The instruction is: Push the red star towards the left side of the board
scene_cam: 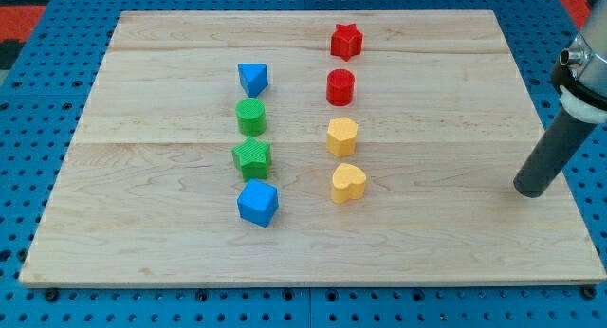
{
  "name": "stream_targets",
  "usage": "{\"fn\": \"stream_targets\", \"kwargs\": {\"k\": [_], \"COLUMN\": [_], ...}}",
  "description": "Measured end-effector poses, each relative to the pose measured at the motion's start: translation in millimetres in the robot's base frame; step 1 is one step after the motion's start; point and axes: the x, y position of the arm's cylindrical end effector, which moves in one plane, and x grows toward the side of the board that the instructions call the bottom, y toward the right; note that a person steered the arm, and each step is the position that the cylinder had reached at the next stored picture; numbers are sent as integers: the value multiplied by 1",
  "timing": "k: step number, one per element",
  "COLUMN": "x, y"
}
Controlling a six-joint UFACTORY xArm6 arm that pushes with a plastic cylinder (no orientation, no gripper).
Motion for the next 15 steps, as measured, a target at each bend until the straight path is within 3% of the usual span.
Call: {"fn": "stream_targets", "kwargs": {"k": [5,7,8,9,11,13,14,15], "x": [0,41,42,26,-87,-187,-214,-237], "y": [5,5,5,1,23,-49,-59,-106]}}
